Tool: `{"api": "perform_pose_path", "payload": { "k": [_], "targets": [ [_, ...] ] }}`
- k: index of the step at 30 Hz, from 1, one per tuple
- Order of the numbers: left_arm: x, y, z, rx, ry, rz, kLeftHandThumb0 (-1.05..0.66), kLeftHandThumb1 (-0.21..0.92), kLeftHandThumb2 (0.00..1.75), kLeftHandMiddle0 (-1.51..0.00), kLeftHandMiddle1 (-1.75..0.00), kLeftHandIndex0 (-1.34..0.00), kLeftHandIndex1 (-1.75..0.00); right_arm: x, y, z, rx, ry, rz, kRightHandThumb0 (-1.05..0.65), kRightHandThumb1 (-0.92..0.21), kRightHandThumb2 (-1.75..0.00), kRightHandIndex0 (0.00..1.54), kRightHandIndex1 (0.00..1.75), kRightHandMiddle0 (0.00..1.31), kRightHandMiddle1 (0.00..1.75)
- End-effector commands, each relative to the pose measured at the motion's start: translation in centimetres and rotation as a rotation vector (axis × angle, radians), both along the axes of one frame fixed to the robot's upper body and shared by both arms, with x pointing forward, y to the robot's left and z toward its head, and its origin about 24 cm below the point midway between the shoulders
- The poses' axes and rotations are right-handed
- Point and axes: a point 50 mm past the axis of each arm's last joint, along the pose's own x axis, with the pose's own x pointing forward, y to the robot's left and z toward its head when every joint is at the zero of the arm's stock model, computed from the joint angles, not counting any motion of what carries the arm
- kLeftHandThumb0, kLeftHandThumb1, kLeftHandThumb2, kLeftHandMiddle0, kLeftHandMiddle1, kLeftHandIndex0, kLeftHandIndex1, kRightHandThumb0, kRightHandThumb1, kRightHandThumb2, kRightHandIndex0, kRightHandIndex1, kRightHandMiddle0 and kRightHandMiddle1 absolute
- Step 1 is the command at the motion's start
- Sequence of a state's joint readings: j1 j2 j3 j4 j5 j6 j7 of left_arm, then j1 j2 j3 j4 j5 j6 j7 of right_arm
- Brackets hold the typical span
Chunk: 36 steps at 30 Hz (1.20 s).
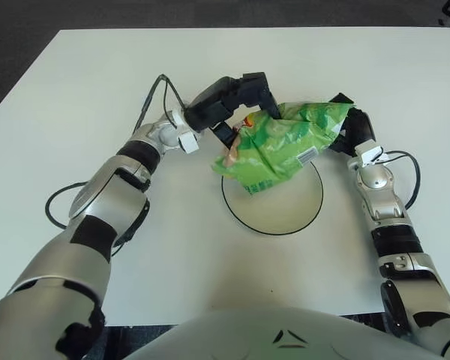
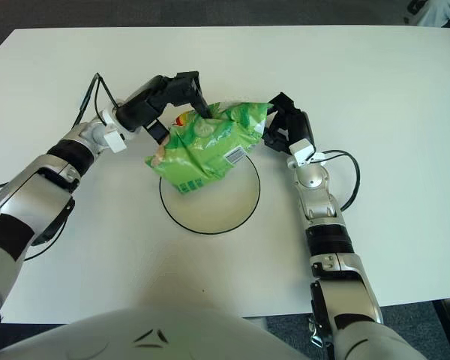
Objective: Put the snack into the plate.
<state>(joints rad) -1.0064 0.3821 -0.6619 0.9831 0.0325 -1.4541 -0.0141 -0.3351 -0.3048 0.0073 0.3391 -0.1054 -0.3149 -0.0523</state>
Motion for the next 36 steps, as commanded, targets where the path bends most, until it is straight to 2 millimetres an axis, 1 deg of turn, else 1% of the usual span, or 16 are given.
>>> {"api": "perform_pose_path", "payload": {
  "k": [1,5,6,7,8,9,10,11,14,17,20,29,36],
  "targets": [
    [-0.2,0.7,-0.1,0.133,0.057,-0.024,0.00,0.91,0.21,-0.53,-1.35,-0.49,-1.30,-4.2,-0.7,-9.9,-0.031,0.406,-0.053,-0.36,-0.92,-0.30,0.81,1.64,0.44,1.51],
    [-0.3,0.9,0.2,0.200,0.063,-0.052,0.00,0.92,0.28,-0.46,-1.44,-0.38,-1.37,-4.2,-0.6,-9.9,-0.033,0.407,-0.052,-0.36,-0.92,-0.30,0.81,1.64,0.44,1.51],
    [-0.3,0.9,0.2,0.216,0.061,-0.057,-0.08,0.90,0.25,-0.42,-1.29,-0.36,-1.24,-4.2,-0.6,-9.9,-0.033,0.407,-0.052,-0.36,-0.92,-0.30,0.81,1.64,0.44,1.51],
    [-0.3,1.0,0.3,0.235,0.062,-0.059,-0.18,0.90,0.18,-0.41,-0.99,-0.37,-0.96,-4.2,-0.6,-9.9,-0.033,0.407,-0.052,-0.36,-0.92,-0.30,0.81,1.64,0.44,1.51],
    [-0.3,1.0,0.3,0.247,0.066,-0.063,-0.25,0.90,0.16,-0.39,-0.83,-0.37,-0.83,-4.2,-0.6,-9.9,-0.034,0.407,-0.052,-0.36,-0.92,-0.30,0.81,1.64,0.44,1.51],
    [-0.2,1.2,0.2,0.286,0.084,-0.063,-0.34,0.91,0.12,-0.40,-0.56,-0.39,-0.60,-4.2,-0.6,-9.9,-0.034,0.408,-0.052,-0.36,-0.92,-0.30,0.81,1.64,0.44,1.51],
    [-0.1,1.3,0.1,0.313,0.100,-0.065,-0.46,0.91,0.12,-0.32,-0.36,-0.35,-0.42,-4.2,-0.6,-9.9,-0.035,0.409,-0.052,-0.36,-0.92,-0.31,0.81,1.64,0.43,1.51],
    [0.0,1.4,0.1,0.341,0.118,-0.068,-0.54,0.92,0.12,-0.28,-0.23,-0.33,-0.30,-4.2,-0.6,-9.9,-0.035,0.409,-0.053,-0.36,-0.92,-0.31,0.82,1.65,0.43,1.51],
    [0.1,1.6,0.0,0.387,0.167,-0.085,-0.66,0.92,0.14,-0.16,-0.07,-0.27,-0.14,-4.2,-0.7,-9.9,-0.035,0.411,-0.053,-0.36,-0.92,-0.31,0.82,1.65,0.43,1.52],
    [0.2,1.7,0.1,0.399,0.193,-0.102,-0.70,0.92,0.15,-0.11,-0.02,-0.24,-0.07,-4.2,-0.7,-9.9,-0.036,0.412,-0.053,-0.36,-0.92,-0.31,0.82,1.65,0.43,1.52],
    [0.3,1.7,0.2,0.397,0.221,-0.117,-0.72,0.92,0.17,-0.08,-0.01,-0.21,-0.05,-4.2,-0.7,-10.0,-0.036,0.413,-0.053,-0.36,-0.92,-0.31,0.82,1.65,0.43,1.52],
    [0.9,1.9,0.5,0.340,0.373,-0.230,-0.74,0.92,0.19,-0.01,0.00,-0.13,0.00,-4.1,-0.7,-10.0,-0.038,0.416,-0.056,-0.36,-0.92,-0.31,0.82,1.66,0.43,1.52],
    [1.3,2.1,0.6,0.282,0.447,-0.290,-0.75,0.92,0.17,0.00,0.00,-0.08,0.00,-4.1,-0.7,-10.0,-0.037,0.416,-0.056,-0.36,-0.92,-0.31,0.82,1.66,0.43,1.52]
  ]
}}
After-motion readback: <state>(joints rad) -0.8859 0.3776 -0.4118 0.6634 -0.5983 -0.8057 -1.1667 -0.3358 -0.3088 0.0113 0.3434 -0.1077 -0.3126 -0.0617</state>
